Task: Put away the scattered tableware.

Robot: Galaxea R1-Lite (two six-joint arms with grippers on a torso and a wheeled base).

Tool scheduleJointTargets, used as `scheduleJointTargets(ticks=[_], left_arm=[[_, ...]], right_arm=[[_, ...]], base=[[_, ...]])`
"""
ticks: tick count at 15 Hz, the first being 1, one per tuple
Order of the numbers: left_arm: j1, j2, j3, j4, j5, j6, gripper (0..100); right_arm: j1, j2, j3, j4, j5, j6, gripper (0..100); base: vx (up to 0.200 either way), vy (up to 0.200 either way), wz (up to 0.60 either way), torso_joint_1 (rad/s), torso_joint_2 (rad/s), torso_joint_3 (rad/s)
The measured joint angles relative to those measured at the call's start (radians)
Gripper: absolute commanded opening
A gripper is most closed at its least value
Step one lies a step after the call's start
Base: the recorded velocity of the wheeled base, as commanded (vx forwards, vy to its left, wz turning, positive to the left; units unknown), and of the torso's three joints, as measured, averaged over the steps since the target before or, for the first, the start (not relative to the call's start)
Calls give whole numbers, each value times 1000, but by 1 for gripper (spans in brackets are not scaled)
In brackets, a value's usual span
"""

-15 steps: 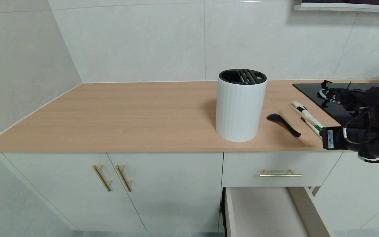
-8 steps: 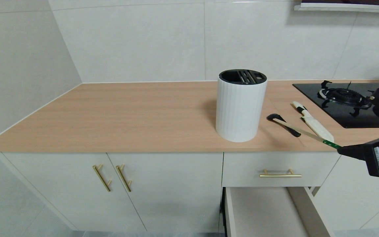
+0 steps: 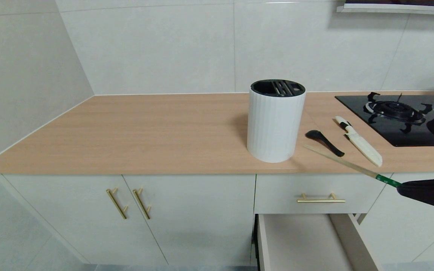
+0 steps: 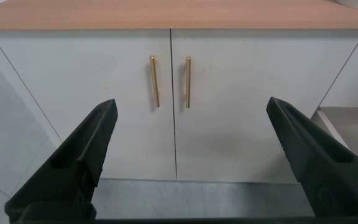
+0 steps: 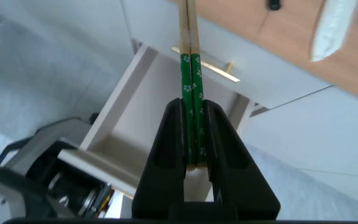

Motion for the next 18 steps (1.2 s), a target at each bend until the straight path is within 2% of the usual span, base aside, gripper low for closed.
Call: scheduleJointTargets(ticks=[5,10,18], left_arm=[[0,0,0,0,0,0,100],[0,0,0,0,0,0,100],[0,0,0,0,0,0,100]], right_arm=[[103,13,53,3,2,-15,0],[140,28,97,0,39,-52,0],[142,66,123,1,34,-72,0]], base=[[0,0,0,0,0,0],[0,0,0,-8,21,17],[0,0,0,-182,436,253]])
